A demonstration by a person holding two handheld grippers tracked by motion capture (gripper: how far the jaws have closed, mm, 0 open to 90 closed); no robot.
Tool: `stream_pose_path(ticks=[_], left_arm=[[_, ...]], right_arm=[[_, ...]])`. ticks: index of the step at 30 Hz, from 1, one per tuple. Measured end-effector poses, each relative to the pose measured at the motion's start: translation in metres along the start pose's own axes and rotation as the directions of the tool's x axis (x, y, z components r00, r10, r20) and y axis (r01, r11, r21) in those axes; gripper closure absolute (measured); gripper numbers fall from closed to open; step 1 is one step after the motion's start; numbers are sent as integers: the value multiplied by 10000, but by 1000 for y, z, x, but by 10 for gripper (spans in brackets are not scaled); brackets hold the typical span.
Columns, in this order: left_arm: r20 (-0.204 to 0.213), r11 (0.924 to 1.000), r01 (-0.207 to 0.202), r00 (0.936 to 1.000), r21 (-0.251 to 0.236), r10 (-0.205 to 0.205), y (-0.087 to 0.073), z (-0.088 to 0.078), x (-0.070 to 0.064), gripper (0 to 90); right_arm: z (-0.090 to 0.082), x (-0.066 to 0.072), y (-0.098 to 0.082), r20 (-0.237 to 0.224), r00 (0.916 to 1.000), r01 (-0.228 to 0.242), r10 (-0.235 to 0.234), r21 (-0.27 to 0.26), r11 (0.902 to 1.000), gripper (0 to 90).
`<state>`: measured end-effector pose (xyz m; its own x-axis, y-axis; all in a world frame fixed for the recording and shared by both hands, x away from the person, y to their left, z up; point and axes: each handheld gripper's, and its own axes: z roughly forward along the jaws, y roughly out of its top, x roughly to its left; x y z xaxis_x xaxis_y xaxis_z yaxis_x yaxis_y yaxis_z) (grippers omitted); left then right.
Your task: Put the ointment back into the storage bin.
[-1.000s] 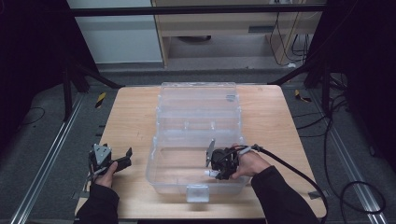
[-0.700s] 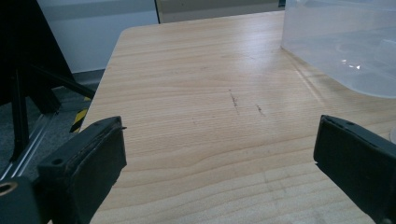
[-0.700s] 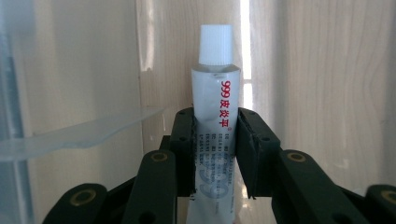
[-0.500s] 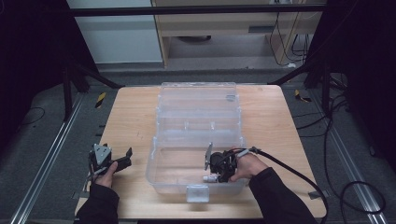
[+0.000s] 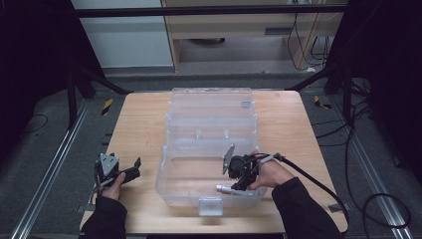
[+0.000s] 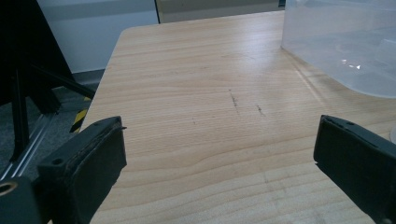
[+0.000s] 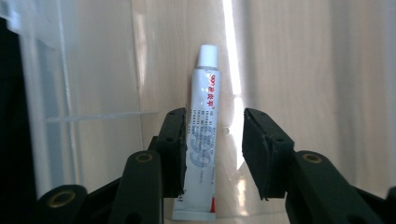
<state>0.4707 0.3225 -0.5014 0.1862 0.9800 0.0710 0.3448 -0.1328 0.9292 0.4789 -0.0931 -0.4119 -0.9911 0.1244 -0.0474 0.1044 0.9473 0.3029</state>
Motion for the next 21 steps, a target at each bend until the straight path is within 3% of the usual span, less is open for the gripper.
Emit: stream_pose_path(ticks=[6,10,14,17,21], left_arm=[[-5,10000,14,10000,-2,-14,0,0,0,18],[-13,10000,23,10000,-2,-23,0,0,0,18],[-16,10000,27,10000,2,-27,0,0,0,18],[-21,10000,34,10000,4,-34,0,0,0,18],[-21,10000,37,10000,-4,-37,0,0,0,18]], right_arm=[[-32,-2,-10,391,9978,-491,531,-982,9940,550],[-55,-2,-23,702,9927,-856,982,-1640,9827,544],[-74,-3,-42,982,9798,-1513,1743,-2064,9667,492],[-86,-4,-60,1335,9656,-1800,2232,-2765,9440,452],[-96,-8,-87,1723,9325,-2340,3175,-3815,8943,397]])
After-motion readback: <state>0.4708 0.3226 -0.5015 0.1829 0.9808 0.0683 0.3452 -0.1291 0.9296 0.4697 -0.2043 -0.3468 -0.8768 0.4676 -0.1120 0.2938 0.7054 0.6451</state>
